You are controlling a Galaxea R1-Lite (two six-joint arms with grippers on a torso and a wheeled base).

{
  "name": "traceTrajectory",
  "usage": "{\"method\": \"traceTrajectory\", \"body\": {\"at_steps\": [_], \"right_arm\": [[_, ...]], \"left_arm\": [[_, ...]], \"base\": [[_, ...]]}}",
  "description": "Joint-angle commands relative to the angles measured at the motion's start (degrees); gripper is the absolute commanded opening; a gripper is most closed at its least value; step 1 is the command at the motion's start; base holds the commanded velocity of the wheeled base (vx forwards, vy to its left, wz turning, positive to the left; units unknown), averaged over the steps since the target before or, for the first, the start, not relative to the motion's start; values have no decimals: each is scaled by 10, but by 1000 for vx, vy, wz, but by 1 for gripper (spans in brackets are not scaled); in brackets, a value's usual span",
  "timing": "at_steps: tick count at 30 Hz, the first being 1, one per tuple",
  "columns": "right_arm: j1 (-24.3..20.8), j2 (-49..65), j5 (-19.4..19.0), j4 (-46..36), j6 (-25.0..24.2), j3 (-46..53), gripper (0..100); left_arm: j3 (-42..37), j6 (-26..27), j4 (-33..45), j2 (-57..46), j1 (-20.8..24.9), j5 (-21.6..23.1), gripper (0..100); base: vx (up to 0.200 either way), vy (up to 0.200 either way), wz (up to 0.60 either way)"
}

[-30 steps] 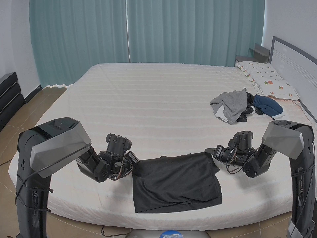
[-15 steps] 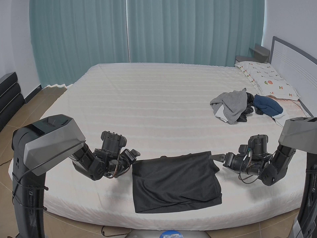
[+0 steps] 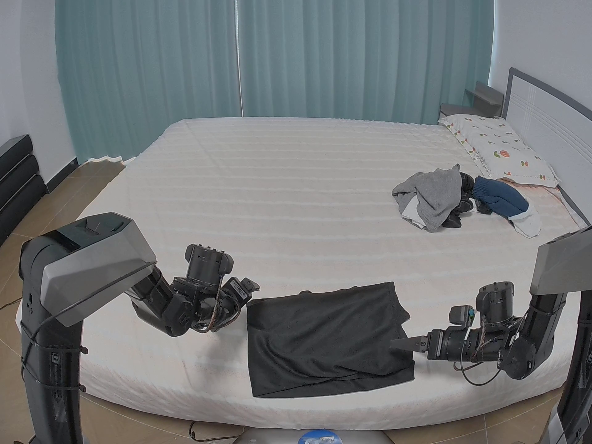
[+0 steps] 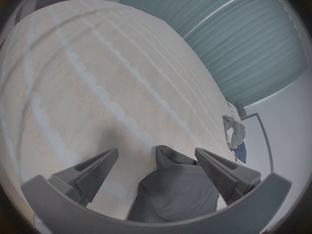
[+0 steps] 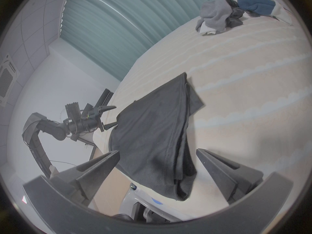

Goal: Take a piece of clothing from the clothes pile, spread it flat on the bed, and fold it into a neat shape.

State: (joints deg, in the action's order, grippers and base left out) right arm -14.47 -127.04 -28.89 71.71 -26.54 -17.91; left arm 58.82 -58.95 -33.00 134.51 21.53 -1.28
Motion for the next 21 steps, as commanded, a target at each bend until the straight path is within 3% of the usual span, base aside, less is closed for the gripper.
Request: {"method": "traceTrajectory", "body": {"at_steps": [1,4,12,13,18,21], "right_arm": [[-11,-13,0,1,-1,-2,100],[-35,-23,2,-3,-3,-31,100],[-30,-32,7,-3,0,-32,100],[-30,-32,7,-3,0,-31,0],[-25,-24,9,-4,18,-14,0],[-12,-15,9,-7,53,2,0]], "left_arm": [[0,0,0,0,0,0,100],[0,0,0,-1,0,0,100],[0,0,0,-1,0,0,100],[0,0,0,0,0,0,100],[0,0,0,0,0,0,100],[0,0,0,0,0,0,100]], "base": [[0,0,0],[0,0,0],[0,0,0],[0,0,0],[0,0,0],[0,0,0]]}}
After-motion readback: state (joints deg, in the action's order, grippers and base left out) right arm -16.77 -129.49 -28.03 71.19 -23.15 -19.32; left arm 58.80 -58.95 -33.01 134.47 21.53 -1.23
